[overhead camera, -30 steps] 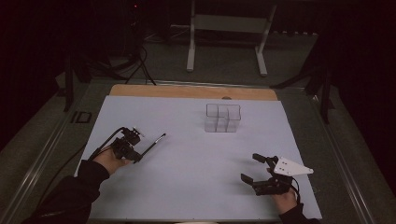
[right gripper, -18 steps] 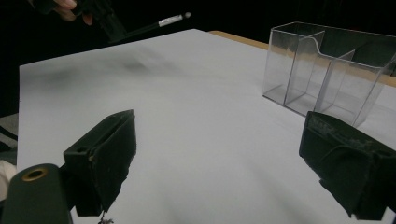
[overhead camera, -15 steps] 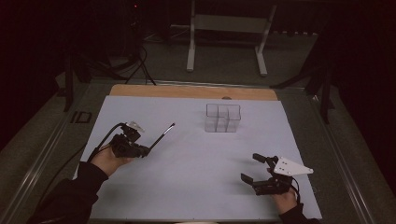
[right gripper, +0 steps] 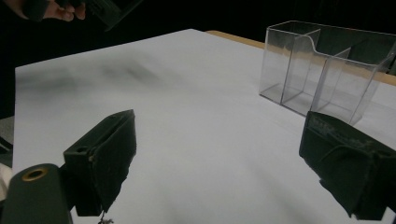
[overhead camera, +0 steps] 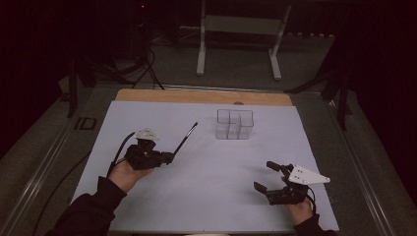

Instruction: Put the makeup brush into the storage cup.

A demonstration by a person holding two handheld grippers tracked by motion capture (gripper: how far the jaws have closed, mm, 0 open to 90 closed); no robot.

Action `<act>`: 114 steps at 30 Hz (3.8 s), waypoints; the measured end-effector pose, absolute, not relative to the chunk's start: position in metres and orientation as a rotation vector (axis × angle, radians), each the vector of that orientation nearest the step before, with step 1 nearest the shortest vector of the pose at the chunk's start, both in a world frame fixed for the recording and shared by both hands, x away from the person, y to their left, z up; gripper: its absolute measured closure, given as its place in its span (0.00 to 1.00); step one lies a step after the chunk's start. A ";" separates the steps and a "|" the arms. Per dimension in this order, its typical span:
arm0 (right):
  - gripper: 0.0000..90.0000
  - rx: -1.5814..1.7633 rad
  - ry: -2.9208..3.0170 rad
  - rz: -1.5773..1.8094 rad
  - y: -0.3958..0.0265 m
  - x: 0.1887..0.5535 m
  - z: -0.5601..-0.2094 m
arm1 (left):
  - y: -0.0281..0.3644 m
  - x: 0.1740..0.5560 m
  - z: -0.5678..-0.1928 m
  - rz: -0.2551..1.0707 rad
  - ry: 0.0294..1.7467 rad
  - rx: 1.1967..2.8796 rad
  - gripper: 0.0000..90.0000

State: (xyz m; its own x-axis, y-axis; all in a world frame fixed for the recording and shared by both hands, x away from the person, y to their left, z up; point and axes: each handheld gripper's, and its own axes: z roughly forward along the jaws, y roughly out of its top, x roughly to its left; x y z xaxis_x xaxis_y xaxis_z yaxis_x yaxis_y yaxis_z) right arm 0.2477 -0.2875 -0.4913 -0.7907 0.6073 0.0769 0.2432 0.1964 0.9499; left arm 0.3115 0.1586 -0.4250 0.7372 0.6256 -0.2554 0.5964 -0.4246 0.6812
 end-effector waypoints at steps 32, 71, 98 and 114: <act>0.12 0.822 2.151 1.585 -0.288 0.251 -0.494 | 0.129 0.282 -0.474 0.168 0.884 1.972 0.95; 0.13 0.993 2.091 1.469 -0.277 0.243 -0.459 | 0.130 0.277 -0.488 0.264 0.831 1.915 0.95; 0.10 0.892 2.151 1.405 -0.199 0.286 -0.392 | 0.127 0.274 -0.487 0.285 0.815 1.912 0.95; 0.10 1.235 2.126 1.528 -0.153 0.313 -0.403 | 0.125 0.273 -0.486 0.280 0.802 1.910 0.95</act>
